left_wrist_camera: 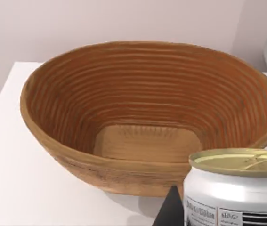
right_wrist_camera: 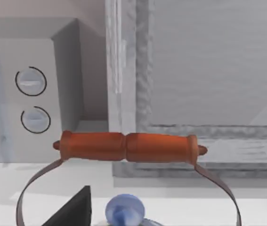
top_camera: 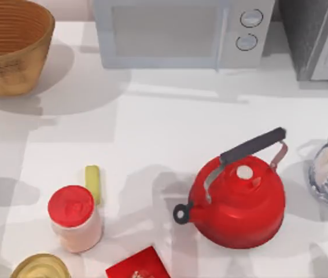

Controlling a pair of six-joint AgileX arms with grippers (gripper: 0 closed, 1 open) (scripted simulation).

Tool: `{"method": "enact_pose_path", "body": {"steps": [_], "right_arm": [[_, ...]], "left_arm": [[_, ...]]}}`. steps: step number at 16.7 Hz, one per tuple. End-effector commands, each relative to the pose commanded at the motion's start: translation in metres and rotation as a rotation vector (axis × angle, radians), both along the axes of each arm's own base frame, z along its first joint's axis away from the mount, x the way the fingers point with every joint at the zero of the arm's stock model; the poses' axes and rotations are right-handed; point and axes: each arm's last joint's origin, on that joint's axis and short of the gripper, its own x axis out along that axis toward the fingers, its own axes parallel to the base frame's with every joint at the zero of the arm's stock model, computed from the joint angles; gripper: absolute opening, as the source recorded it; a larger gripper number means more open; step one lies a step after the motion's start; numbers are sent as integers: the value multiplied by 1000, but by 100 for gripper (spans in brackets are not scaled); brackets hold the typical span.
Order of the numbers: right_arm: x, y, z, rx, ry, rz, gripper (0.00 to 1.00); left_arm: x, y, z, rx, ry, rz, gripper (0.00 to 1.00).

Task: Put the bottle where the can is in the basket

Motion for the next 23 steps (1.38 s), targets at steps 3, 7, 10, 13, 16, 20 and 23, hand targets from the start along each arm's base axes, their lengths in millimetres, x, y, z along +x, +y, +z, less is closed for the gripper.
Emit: {"method": "enact_pose_path", "body": {"steps": [3, 7, 10, 13, 16, 20, 23], "right_arm": [[0, 0, 0, 0, 0, 0, 100], [0, 0, 0, 0, 0, 0, 100], [0, 0, 0, 0, 0, 0, 100], [0, 0, 0, 0, 0, 0, 100], [0, 0, 0, 0, 0, 0, 100], [0, 0, 0, 0, 0, 0, 100], [0, 0, 0, 0, 0, 0, 100]], "left_arm": [[-68, -6, -33, 1, -168, -9, 0], [-117, -10, -97, 1, -340, -26, 0], [-127, -11, -139, 2, -413, -40, 0], [-129, -12, -162, 4, -449, -51, 0], [-129, -12, -165, 4, -454, -53, 0], [-129, -12, -165, 6, -447, -50, 0], [-127, -13, -154, -1, -461, -84, 0]]}}
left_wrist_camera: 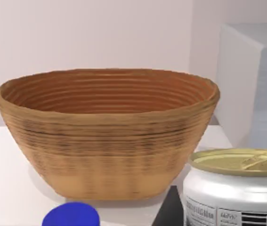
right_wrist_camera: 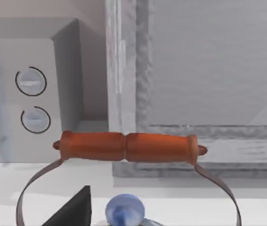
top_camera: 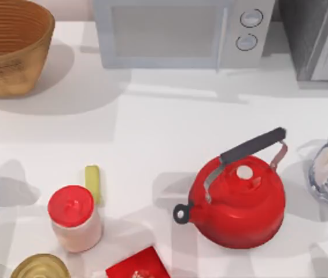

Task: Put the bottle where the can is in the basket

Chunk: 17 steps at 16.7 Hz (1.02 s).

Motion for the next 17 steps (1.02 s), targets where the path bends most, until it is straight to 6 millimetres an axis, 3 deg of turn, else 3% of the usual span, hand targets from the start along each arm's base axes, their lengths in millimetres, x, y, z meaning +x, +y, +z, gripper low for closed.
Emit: {"method": "enact_pose_path", "body": {"steps": [3, 6, 8, 11, 14, 17], "right_arm": [[0, 0, 0, 0, 0, 0, 100], [0, 0, 0, 0, 0, 0, 100], [0, 0, 0, 0, 0, 0, 100], [0, 0, 0, 0, 0, 0, 100], [0, 0, 0, 0, 0, 0, 100], [0, 0, 0, 0, 0, 0, 100]], "left_arm": [[8, -5, 26, 1, -23, -98, 0], [31, -14, 60, 2, -38, -259, 0], [58, -24, 81, 3, -42, -391, 0], [113, -46, 98, 3, -41, -610, 0], [178, -78, 88, 4, -33, -837, 0], [238, -114, 47, 2, -18, -1052, 0]]}}
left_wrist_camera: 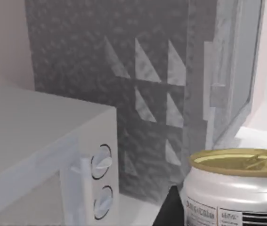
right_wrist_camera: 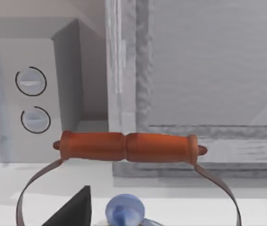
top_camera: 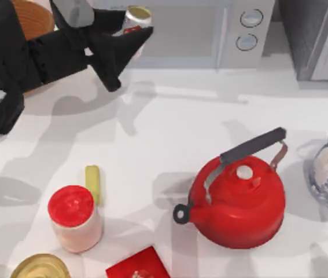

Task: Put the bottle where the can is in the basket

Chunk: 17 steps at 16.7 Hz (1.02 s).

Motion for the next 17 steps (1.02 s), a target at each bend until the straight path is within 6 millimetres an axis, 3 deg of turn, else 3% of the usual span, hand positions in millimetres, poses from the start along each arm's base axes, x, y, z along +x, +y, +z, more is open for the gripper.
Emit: {"method": "enact_pose_path", "body": {"steps": [4, 7, 9, 12, 17], "right_arm": [[0, 0, 0, 0, 0, 0, 100], [0, 0, 0, 0, 0, 0, 100], [0, 0, 0, 0, 0, 0, 100], [0, 0, 0, 0, 0, 0, 100], [0, 0, 0, 0, 0, 0, 100]], "left_arm": [[50, -43, -85, 10, 18, -243, 0], [64, -65, -146, 15, 25, -381, 0], [66, -74, -176, 16, 23, -448, 0], [65, -82, -198, 17, 18, -503, 0], [65, -83, -200, 17, 17, -508, 0]]}}
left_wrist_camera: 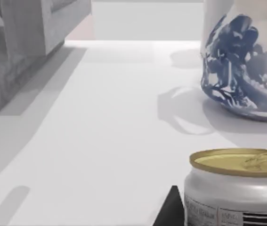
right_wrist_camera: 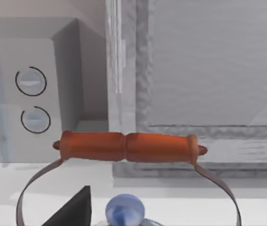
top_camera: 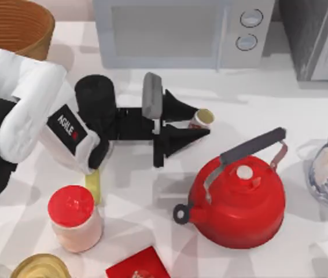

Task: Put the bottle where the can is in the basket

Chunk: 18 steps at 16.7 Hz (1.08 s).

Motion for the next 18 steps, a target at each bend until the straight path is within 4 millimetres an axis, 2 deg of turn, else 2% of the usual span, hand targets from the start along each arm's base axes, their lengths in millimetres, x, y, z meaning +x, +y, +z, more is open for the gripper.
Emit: {"method": "enact_pose_path", "body": {"steps": [13, 18], "right_arm": [[0, 0, 0, 0, 0, 0, 100], [0, 0, 0, 0, 0, 0, 100]], "left_arm": [[0, 0, 0, 0, 0, 0, 98], [0, 0, 0, 0, 0, 0, 100]]}}
